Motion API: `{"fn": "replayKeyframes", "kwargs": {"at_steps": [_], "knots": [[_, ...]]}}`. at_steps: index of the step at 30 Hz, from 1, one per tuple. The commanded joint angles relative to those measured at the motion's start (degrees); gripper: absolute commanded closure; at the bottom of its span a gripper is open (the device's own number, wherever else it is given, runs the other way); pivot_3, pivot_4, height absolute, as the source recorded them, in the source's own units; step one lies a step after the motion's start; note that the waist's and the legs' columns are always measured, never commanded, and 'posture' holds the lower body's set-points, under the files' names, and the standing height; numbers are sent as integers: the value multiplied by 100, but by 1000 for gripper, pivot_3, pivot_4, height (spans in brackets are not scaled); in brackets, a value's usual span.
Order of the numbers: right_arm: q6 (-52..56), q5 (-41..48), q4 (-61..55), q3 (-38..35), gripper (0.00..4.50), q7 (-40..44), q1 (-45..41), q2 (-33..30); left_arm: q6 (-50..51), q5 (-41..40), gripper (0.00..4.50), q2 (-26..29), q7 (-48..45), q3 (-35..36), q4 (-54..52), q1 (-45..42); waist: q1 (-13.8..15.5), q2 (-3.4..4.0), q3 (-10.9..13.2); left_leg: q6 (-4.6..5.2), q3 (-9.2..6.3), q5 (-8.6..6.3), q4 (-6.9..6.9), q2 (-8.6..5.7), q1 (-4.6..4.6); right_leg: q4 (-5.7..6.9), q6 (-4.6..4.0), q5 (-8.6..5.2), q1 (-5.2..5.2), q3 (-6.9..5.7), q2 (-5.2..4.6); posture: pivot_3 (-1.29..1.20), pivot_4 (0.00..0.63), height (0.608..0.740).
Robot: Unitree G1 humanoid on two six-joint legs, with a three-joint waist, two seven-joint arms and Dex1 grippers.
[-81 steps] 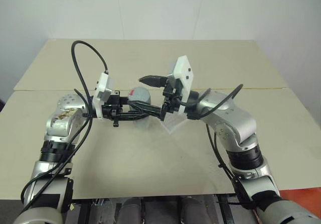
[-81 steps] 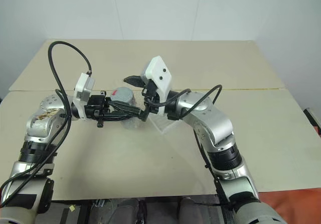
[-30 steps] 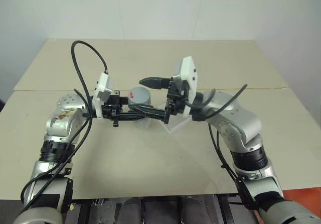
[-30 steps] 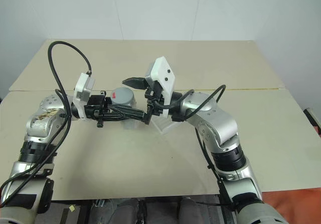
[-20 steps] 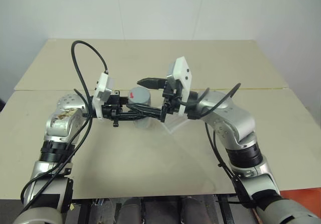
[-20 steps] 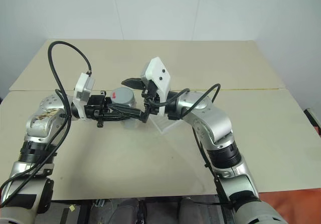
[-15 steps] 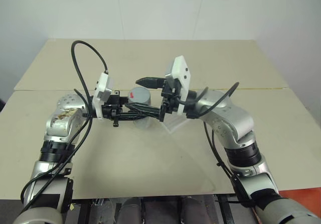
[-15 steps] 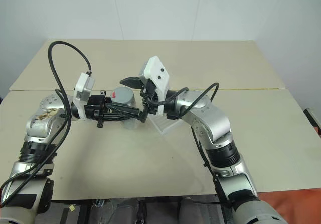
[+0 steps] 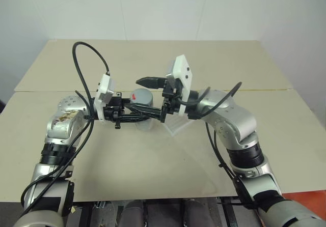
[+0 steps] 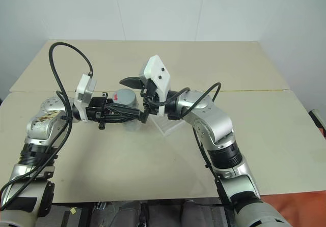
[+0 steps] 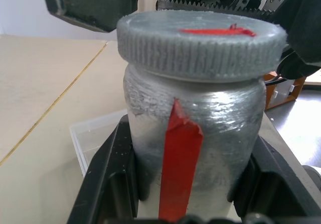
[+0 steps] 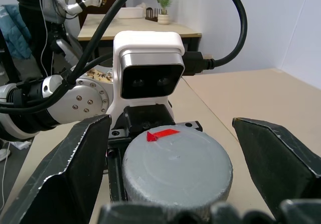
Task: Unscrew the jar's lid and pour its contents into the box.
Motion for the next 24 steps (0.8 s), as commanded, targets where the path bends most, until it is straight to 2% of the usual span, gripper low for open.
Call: {"fn": "replayKeyframes", "kwargs": {"at_steps": [1, 3, 6, 7, 14, 24], "knots": [[-27, 38, -108, -64, 187, 12, -140, 27, -9, -67, 2589, 65, 4, 88, -225, 7, 0, 0, 0, 0, 0, 0, 0, 0, 0, 0, 0, 0, 0, 0, 0, 0, 150, 740], [9, 43, -106, -53, 609, 15, -141, 19, -4, -72, 2589, 70, 6, 93, -233, 12, 0, 0, 0, 0, 0, 0, 0, 0, 0, 0, 0, 0, 0, 0, 0, 0, 150, 740], [40, 66, -102, -53, 1585, 20, -143, 25, -6, -70, 2589, 78, 10, 97, -238, 18, 0, 0, 0, 0, 0, 0, 0, 0, 0, 0, 0, 0, 0, 0, 0, 0, 150, 740], [48, 74, -106, -53, 1757, 19, -140, 28, -5, -74, 2589, 82, 11, 100, -242, 21, 0, 0, 0, 0, 0, 0, 0, 0, 0, 0, 0, 0, 0, 0, 0, 0, 150, 740], [94, 128, -149, -83, 1758, 74, -153, 5, -3, -77, 2589, 110, 3, 113, -226, 16, 0, 0, 0, 0, 0, 0, 0, 0, 0, 0, 0, 0, 0, 0, 0, 0, 150, 740], [154, 407, -245, -503, 1758, 42, -386, -79, -47, 17, 2589, 86, -94, -30, -84, 169, 0, 0, 0, 0, 0, 0, 0, 0, 0, 0, 0, 0, 0, 0, 0, 0, 150, 740]]}}
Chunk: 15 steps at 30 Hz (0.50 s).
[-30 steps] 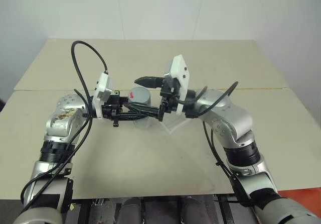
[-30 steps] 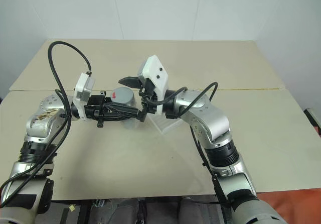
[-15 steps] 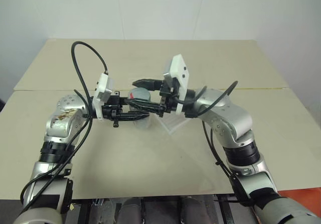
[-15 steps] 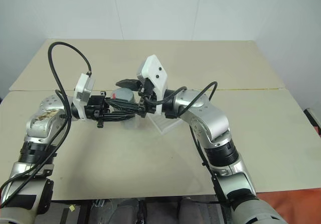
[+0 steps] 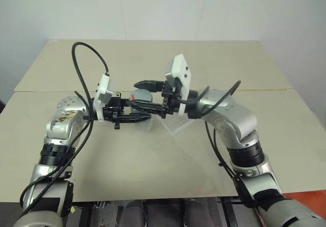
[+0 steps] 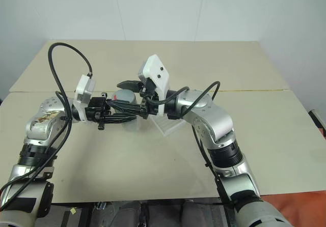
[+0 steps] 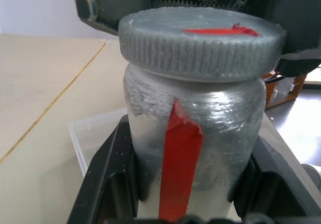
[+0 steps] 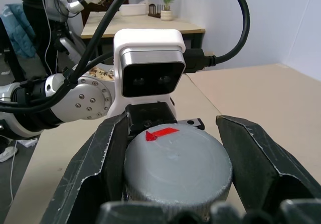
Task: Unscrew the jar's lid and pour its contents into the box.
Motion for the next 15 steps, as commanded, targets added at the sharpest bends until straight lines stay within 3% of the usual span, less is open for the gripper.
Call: {"fn": "replayKeyframes", "kwargs": {"at_steps": [1, 15], "knots": [[-92, 285, -264, -501, 1758, 38, -296, -73, -19, 31, 2589, 51, -87, -40, -57, 141, 0, 0, 0, 0, 0, 0, 0, 0, 0, 0, 0, 0, 0, 0, 0, 0, 150, 740], [-325, 485, -250, -671, 1758, 217, -427, -294, 230, -47, 2589, 236, -431, -270, -212, 414, -1, 1, 0, 3, 2, -2, 0, 0, 0, 0, 0, 0, -1, 2, 0, 0, 150, 740]]}}
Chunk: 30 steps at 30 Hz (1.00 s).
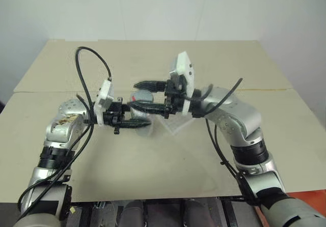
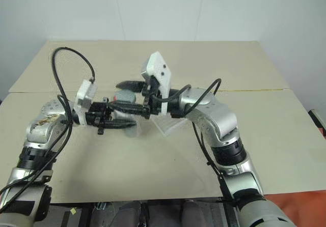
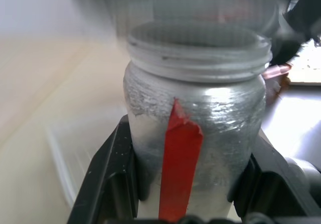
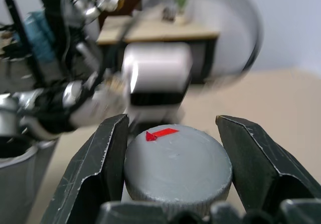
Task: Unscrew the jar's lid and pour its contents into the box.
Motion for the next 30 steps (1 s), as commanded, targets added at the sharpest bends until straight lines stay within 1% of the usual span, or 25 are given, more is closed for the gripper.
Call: {"fn": "replayKeyframes", "kwargs": {"at_steps": [1, 6, 12, 17, 21, 25, 30], "knots": [[-267, 140, -231, -298, 1758, 81, -143, -16, 102, -41, 2589, 98, -191, -49, -91, 1, 1, 0, 0, 0, -2, 0, -1, 2, 0, -1, 0, 0, 1, -4, 0, 0, 150, 740], [-312, 149, -239, -362, 1758, 204, -117, -48, -18, 64, 2589, 76, -156, -37, -13, -31, 2, 0, 0, 8, 1, -5, -1, 1, 0, -1, 0, 0, 1, 0, 0, 0, 150, 740], [-324, -22, -262, -605, 1758, -35, 94, -311, -120, 35, 2589, 24, -3, 141, -22, -162, 23, -1, 0, 7, -1, -4, -1, 0, -1, -3, 0, 0, 3, -3, 0, 0, 150, 740], [-355, -504, -212, -1129, 1758, -775, 861, -768, -220, -70, 2589, -65, 276, 448, -87, -342, 36, -1, -1, 6, -1, -4, 0, -1, -2, -5, 0, 0, 3, -3, -1, 0, 150, 740], [-327, -806, -75, -1396, 1758, -1316, 1316, -909, -277, -74, 2589, -206, 520, 568, -73, -428, 24, -1, -1, 6, 3, -3, -1, -2, -2, -4, 0, 0, 1, 1, -2, 0, 150, 740], [-246, -1068, 88, -1593, 1758, -1909, 1888, -835, -400, -1, 2589, -331, 696, 565, -29, -491, 10, -2, -1, 6, 2, -3, -3, -1, 1, -3, 0, 0, 3, 1, -2, 0, 150, 740], [-440, -1587, 653, -1440, 1758, -2604, 2392, -523, -555, 90, 2589, -458, 912, 509, -6, -530, 1, -2, -1, 2, 6, -1, -3, -1, 1, -3, 0, 0, 1, 5, -1, 0, 150, 740]]}}
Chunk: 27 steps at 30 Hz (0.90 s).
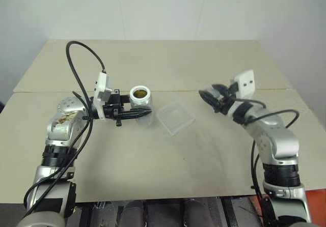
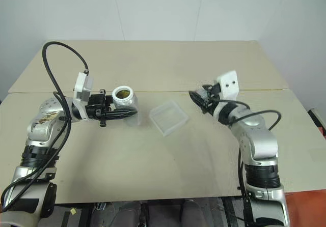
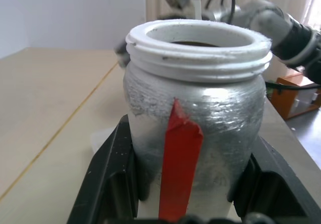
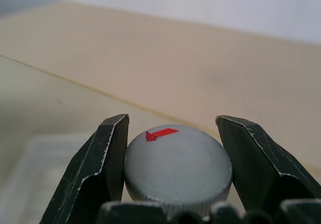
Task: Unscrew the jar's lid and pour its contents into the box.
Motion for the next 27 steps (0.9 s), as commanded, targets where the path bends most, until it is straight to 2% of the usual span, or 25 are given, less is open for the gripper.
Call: {"fn": "replayKeyframes", "kwargs": {"at_steps": [1, 9, 11, 12, 14, 15, 22, 27], "knots": [[-281, -367, 325, 1, 1758, -490, 177, 234, -157, 7, 2589, -63, 135, 70, -90, -156, 2, 0, 0, 0, -1, 0, 0, 0, 1, 1, 0, 0, 2, 0, 0, 0, 150, 740], [-597, -716, 1271, -21, 1758, -845, 153, 525, -197, 12, 2589, -58, 178, 63, -132, -80, 0, 0, 0, -7, 0, 4, -2, -1, 1, -3, 0, 0, 1, 1, 0, 0, 150, 740], [-534, -678, 1158, -21, 1039, -767, 189, 488, -198, 10, 2589, -49, 177, 70, -132, -72, 0, 0, 0, -7, -1, 4, -2, -1, 0, -3, 0, 0, 1, 2, 0, 0, 150, 740], [-477, -614, 1017, -37, 877, -667, 234, 450, -192, 6, 2589, -44, 182, 74, -149, -60, 0, 0, 0, -7, -1, 4, -2, -1, 1, -3, 0, 0, 1, 2, 0, 0, 150, 740], [-353, -582, 704, -38, 207, -565, 317, 354, -197, 13, 2589, -32, 188, 80, -158, -48, 5, 0, 0, -7, -1, 4, -2, -1, 0, -3, 0, 0, 2, 2, 0, 0, 150, 740], [-273, -531, 505, -40, 29, -465, 373, 276, -214, 29, 2589, -28, 202, 82, -151, -50, 7, 0, 0, -6, -3, 4, -2, -1, 0, -3, 0, 0, 2, 2, 0, 0, 150, 740], [613, 144, -1084, -215, 29, 325, 700, -553, -517, 252, 2589, -69, 302, 15, 92, -245, 16, 0, 0, 14, -6, -8, 0, -1, 0, -3, 0, 0, 3, 1, 0, 0, 150, 740], [1237, 1182, -1847, -526, 29, 1255, 816, -1293, -1218, 864, 2589, -201, 463, -258, 613, -587, 54, 0, 0, 37, -10, -22, 2, -3, 2, -7, 0, 0, 11, -2, 0, 0, 150, 740]]}}
